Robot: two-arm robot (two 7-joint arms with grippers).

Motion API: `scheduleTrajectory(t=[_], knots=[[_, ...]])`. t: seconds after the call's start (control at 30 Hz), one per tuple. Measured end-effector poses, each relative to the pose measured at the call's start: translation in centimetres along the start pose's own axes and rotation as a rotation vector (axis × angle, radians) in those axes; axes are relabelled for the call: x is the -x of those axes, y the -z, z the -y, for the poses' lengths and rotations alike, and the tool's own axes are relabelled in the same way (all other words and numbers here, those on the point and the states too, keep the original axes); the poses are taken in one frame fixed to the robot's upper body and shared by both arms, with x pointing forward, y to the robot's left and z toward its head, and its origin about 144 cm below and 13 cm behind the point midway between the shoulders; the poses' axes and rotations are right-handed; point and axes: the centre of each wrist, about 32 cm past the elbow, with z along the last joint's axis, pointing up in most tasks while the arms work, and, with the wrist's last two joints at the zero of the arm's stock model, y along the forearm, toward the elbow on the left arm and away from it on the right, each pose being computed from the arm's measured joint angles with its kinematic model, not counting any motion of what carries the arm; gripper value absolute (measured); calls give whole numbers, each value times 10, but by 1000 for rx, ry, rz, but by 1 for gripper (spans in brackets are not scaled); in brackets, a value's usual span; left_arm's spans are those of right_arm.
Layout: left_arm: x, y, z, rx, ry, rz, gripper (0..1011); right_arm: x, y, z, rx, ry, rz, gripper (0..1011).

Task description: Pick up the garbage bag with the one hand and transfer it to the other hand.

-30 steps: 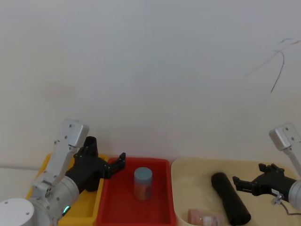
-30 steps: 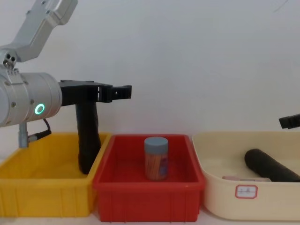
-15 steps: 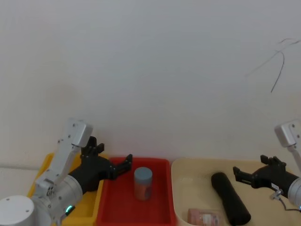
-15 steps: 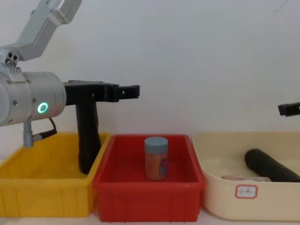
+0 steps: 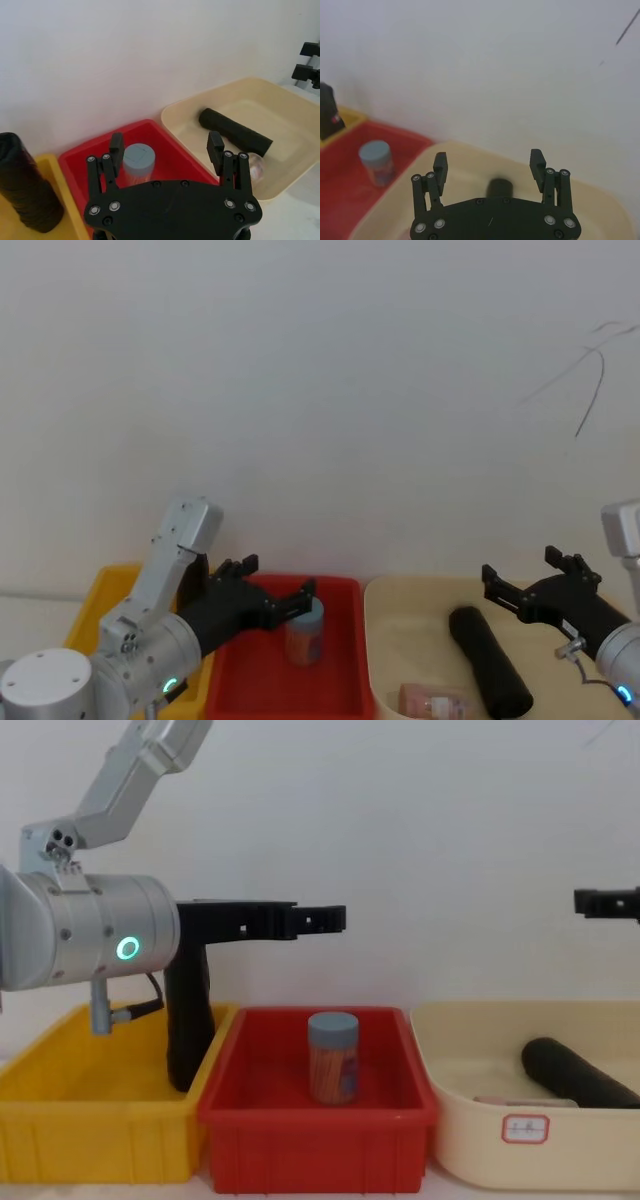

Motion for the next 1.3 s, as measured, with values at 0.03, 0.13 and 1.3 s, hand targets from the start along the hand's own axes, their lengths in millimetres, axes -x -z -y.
scheduleTrajectory(t=[0.03, 0.13, 1.3], knots=[[0, 0, 0, -1, 4, -2, 1000, 2, 1, 0, -10, 0, -7, 1001], [1, 0, 2, -4, 19, -10, 1000, 12, 7, 3, -54, -6, -44, 1001], [5, -1, 7, -9, 59, -30, 1000, 51, 30, 15, -145, -34, -175, 1001]])
